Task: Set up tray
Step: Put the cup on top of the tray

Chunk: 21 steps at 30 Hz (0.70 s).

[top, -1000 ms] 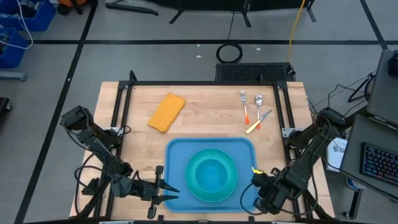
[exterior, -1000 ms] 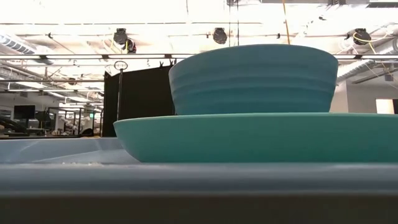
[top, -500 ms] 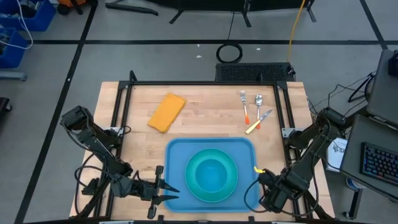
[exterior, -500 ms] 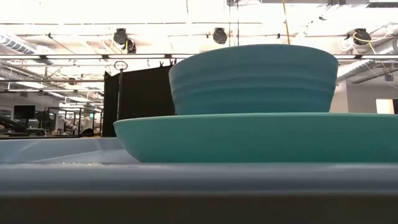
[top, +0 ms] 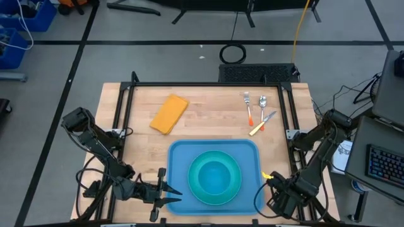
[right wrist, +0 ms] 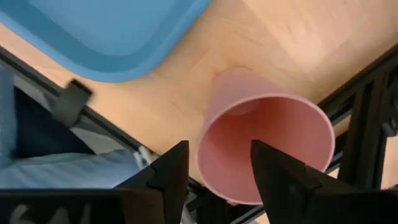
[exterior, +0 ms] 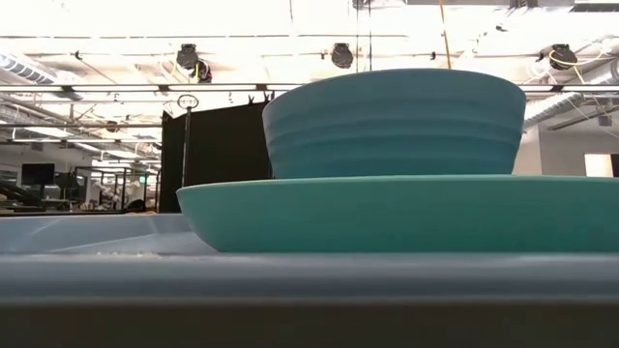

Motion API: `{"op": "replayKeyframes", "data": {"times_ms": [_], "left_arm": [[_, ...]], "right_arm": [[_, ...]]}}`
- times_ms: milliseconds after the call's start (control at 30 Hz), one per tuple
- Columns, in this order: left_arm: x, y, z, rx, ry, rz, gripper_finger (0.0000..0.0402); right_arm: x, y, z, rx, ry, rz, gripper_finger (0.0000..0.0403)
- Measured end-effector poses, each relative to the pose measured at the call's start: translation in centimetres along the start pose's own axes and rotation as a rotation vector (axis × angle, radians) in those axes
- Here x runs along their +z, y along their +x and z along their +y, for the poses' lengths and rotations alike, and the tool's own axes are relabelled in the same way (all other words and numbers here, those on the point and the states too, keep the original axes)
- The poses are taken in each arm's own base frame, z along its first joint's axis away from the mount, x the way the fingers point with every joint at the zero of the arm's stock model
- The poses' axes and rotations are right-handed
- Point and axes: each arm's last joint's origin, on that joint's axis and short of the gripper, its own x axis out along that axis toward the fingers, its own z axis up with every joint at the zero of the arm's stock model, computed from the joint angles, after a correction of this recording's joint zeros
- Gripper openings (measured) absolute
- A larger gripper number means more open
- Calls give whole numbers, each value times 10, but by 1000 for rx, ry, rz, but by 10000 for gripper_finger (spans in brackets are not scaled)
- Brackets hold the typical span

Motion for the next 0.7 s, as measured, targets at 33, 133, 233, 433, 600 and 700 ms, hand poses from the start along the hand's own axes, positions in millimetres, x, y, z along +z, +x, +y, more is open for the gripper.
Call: {"op": "replayKeyframes", "data": {"times_ms": [33,133,233,433,600,700], "left_arm": [[0,0,0,0,0,0,88],[0,0,0,0,-1,0,88],[0,0,0,0,-3,0,88],[0,0,0,0,-8,-1,88],[0,0,0,0,-7,-1,88],[0,0,0,0,-7,0,88]], "right_arm": [[-1,2,1,11,-6,-7,164],[-2,9,4,70,-11,-32,164],[-1,18,4,81,-13,-26,164],[1,33,-2,35,-11,25,163],[1,34,-3,27,-14,38,141],[1,34,-3,27,-20,38,115]]}}
